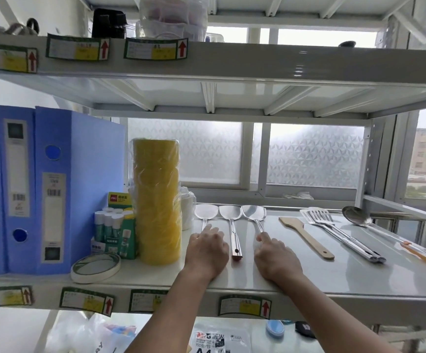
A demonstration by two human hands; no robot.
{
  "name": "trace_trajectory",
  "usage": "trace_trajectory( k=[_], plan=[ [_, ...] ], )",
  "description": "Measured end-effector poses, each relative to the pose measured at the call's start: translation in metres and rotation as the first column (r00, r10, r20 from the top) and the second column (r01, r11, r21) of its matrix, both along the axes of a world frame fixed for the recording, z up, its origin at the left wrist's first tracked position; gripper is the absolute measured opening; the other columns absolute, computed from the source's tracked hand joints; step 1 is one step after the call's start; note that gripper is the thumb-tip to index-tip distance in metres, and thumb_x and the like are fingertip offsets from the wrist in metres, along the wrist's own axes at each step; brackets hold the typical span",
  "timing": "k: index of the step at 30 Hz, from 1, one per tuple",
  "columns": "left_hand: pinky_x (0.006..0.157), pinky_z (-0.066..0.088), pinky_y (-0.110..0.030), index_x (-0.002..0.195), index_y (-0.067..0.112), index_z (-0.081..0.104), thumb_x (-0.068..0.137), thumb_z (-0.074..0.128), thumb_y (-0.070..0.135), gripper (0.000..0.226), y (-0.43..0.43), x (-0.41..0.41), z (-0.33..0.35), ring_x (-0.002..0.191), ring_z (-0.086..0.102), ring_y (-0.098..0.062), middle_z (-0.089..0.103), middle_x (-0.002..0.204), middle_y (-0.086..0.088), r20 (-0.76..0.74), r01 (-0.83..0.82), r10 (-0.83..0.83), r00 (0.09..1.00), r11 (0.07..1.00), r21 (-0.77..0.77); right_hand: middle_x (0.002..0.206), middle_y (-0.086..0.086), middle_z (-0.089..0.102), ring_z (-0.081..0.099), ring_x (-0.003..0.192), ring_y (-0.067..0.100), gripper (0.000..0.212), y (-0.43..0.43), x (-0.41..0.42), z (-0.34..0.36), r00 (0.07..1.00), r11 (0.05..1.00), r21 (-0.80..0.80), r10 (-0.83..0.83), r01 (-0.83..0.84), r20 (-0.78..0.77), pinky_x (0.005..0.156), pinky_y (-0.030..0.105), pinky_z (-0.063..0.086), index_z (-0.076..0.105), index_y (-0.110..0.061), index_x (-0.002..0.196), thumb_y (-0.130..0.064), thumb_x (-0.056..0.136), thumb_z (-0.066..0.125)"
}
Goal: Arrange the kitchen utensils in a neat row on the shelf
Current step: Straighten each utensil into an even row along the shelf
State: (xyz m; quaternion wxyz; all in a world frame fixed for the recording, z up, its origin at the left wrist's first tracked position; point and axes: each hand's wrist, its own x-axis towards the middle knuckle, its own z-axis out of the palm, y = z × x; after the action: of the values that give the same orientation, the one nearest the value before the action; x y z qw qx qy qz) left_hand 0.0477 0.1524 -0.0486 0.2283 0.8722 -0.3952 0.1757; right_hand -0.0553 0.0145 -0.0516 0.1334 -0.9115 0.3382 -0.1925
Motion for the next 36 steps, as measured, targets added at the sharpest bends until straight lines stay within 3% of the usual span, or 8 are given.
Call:
trace_trajectory(
  k=[4, 8, 11, 15, 18, 20, 27, 36],
  plan=[
    [0.106, 0.038, -0.043, 0.117, 0.007, 0.066, 0.094, 0.034, 0.012, 0.039, 0.002, 0.0, 0.002, 0.131, 0.046, -0.024, 0.057, 0.134, -0.005, -0.092, -0.106, 0.113, 0.989, 0.991, 0.082, 0.131, 0.015, 0.06, 0.053, 0.122, 0.033, 0.042, 0.003, -0.003, 0.001, 1.0, 1.0, -0.006, -0.003, 0.003, 0.003, 0.1, 0.044, 0.038, 0.045, -0.023, 0.136, -0.024, 0.097, 0.03],
    [0.106, 0.041, -0.041, 0.121, 0.001, 0.06, 0.091, 0.032, -0.001, 0.041, 0.005, -0.006, 0.006, 0.126, 0.05, -0.03, 0.055, 0.138, -0.011, -0.218, -0.106, 0.105, 0.97, 0.994, 0.004, 0.13, 0.016, 0.059, 0.053, 0.121, 0.034, 0.042, 0.004, -0.004, 0.001, 1.0, 1.0, -0.023, -0.006, 0.006, 0.009, 0.099, 0.044, 0.039, 0.046, -0.021, 0.136, -0.023, 0.096, 0.032],
    [0.108, 0.041, -0.041, 0.13, 0.001, 0.056, 0.092, 0.031, -0.001, 0.045, 0.006, -0.007, 0.006, 0.13, 0.048, -0.03, 0.052, 0.145, -0.011, -0.259, -0.111, 0.102, 0.96, 0.994, -0.019, 0.149, 0.016, 0.044, 0.043, 0.136, 0.035, 0.046, 0.003, -0.003, -0.001, 1.0, 0.999, -0.035, 0.015, -0.015, 0.006, 0.107, 0.047, 0.038, 0.043, -0.025, 0.143, -0.033, 0.099, 0.034],
    [0.11, 0.04, -0.041, 0.135, 0.002, 0.052, 0.094, 0.031, 0.0, 0.047, 0.007, -0.008, 0.008, 0.134, 0.046, -0.029, 0.049, 0.149, -0.011, -0.277, -0.116, 0.105, 0.955, 0.993, -0.026, 0.168, 0.01, 0.022, 0.017, 0.156, 0.029, 0.046, 0.008, -0.001, 0.003, 0.972, 0.963, -0.194, 0.211, -0.188, 0.104, 0.121, 0.046, 0.024, 0.045, -0.032, 0.146, -0.044, 0.103, 0.037],
    [0.111, 0.04, -0.041, 0.137, 0.003, 0.051, 0.092, 0.032, 0.001, 0.049, 0.007, -0.007, 0.008, 0.138, 0.043, -0.029, 0.047, 0.152, -0.011, -0.309, -0.112, 0.097, 0.946, 0.993, -0.03, 0.165, 0.009, 0.031, 0.02, 0.156, 0.021, 0.043, 0.018, 0.0, 0.008, 0.907, 0.884, -0.287, 0.41, -0.369, 0.097, 0.124, 0.037, 0.021, 0.05, -0.024, 0.145, -0.037, 0.104, 0.041],
    [0.111, 0.04, -0.042, 0.138, 0.004, 0.051, 0.093, 0.034, 0.004, 0.048, 0.007, -0.005, 0.007, 0.138, 0.043, -0.029, 0.046, 0.152, -0.011, -0.321, -0.106, 0.092, 0.943, 0.994, -0.027, 0.164, 0.011, 0.033, 0.024, 0.155, 0.021, 0.044, 0.029, 0.007, 0.007, 0.88, 0.867, -0.241, 0.467, -0.437, 0.084, 0.124, 0.036, 0.025, 0.048, -0.02, 0.146, -0.034, 0.104, 0.042],
    [0.105, 0.043, -0.044, 0.128, 0.001, 0.055, 0.095, 0.049, 0.017, 0.037, 0.008, -0.003, 0.008, 0.131, 0.049, -0.032, 0.052, 0.141, -0.015, -0.334, -0.103, 0.085, 0.939, 0.994, -0.037, 0.161, 0.025, 0.029, 0.035, 0.146, 0.036, 0.056, 0.053, 0.034, 0.005, 0.958, 0.955, 0.082, 0.282, -0.286, 0.053, 0.115, 0.045, 0.035, 0.036, -0.007, 0.151, -0.017, 0.095, 0.04],
    [0.104, 0.044, -0.044, 0.125, 0.0, 0.055, 0.095, 0.046, 0.014, 0.034, 0.008, -0.008, 0.013, 0.128, 0.052, -0.035, 0.055, 0.135, -0.017, -0.344, -0.135, 0.104, 0.933, 0.989, -0.066, 0.152, 0.014, 0.046, 0.04, 0.14, 0.036, 0.071, 0.039, 0.045, -0.01, 0.963, 0.971, -0.077, 0.212, -0.227, -0.167, 0.111, 0.05, 0.03, 0.048, -0.012, 0.14, -0.033, 0.079, 0.019]
  ],
)
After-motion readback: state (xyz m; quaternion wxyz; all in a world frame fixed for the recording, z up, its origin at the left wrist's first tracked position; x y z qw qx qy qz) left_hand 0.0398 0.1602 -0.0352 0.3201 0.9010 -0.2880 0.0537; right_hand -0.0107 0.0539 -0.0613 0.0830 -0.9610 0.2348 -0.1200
